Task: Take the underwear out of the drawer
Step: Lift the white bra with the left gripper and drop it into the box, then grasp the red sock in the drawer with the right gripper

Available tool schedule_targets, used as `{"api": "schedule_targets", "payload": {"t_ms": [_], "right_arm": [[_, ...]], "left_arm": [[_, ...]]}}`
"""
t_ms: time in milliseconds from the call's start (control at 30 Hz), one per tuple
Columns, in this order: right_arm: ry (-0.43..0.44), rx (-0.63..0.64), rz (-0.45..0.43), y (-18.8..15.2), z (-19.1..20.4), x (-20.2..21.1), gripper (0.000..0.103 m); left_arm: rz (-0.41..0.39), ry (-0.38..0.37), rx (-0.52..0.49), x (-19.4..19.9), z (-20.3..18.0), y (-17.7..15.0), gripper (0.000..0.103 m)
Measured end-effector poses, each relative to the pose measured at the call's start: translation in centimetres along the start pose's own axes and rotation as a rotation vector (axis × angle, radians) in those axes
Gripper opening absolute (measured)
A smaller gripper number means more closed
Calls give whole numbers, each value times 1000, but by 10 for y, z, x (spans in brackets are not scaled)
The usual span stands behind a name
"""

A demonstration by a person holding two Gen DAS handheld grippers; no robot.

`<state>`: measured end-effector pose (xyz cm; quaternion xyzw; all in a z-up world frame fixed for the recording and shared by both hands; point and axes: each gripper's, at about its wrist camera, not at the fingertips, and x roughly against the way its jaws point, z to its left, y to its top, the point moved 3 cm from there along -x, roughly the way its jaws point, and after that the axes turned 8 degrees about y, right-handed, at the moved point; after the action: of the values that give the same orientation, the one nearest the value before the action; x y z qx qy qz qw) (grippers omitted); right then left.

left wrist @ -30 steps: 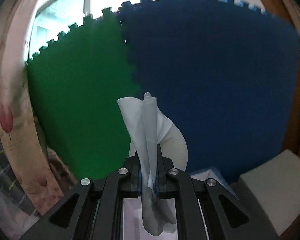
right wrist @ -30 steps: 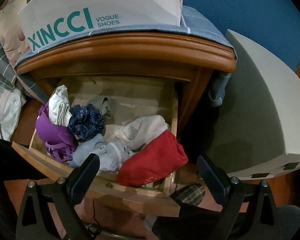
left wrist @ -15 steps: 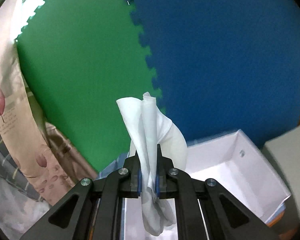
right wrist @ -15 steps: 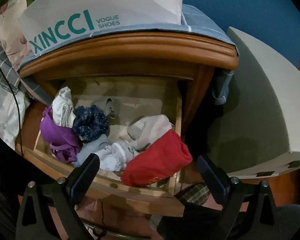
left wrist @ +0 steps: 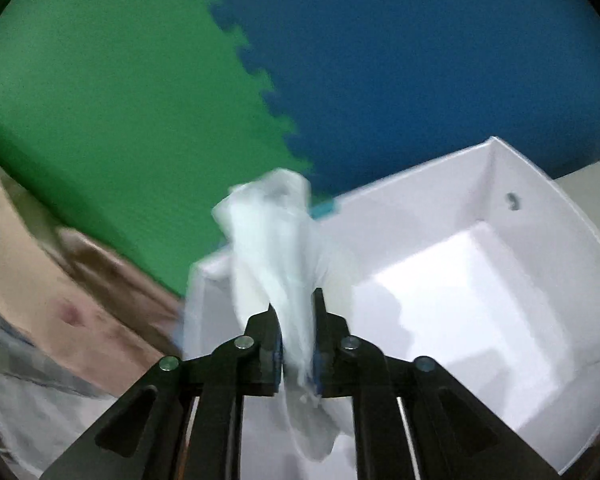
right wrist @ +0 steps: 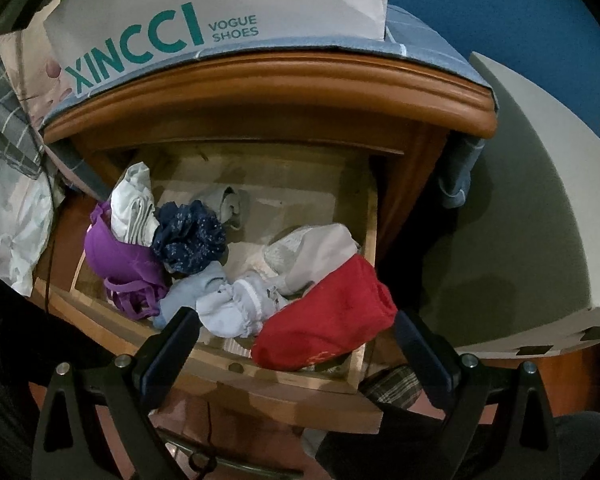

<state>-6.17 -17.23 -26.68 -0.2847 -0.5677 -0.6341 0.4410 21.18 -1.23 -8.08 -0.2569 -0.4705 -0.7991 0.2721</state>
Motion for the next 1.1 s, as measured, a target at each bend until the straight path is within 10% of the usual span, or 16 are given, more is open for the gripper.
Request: {"api": "schedule_targets", "payload": {"t_ms": [167, 500, 767, 933, 1100], "right_arm": [[-4, -5, 6, 0, -2, -1, 100], [28, -1, -70, 3, 0, 18, 100], [-11, 44, -342, 15, 11, 91, 100], [-106, 58, -179, 37, -1, 58, 100], [84, -128, 8, 38, -11, 6, 100]], "left_arm": [[-17, -143, 126, 7, 11, -2, 83], [-359, -243, 399, 131, 111, -32, 102], [-567, -204, 394, 180, 149, -166, 102], [-514, -144, 311, 147, 135, -225, 102], [-460, -148, 340, 104, 124, -259, 102]]}}
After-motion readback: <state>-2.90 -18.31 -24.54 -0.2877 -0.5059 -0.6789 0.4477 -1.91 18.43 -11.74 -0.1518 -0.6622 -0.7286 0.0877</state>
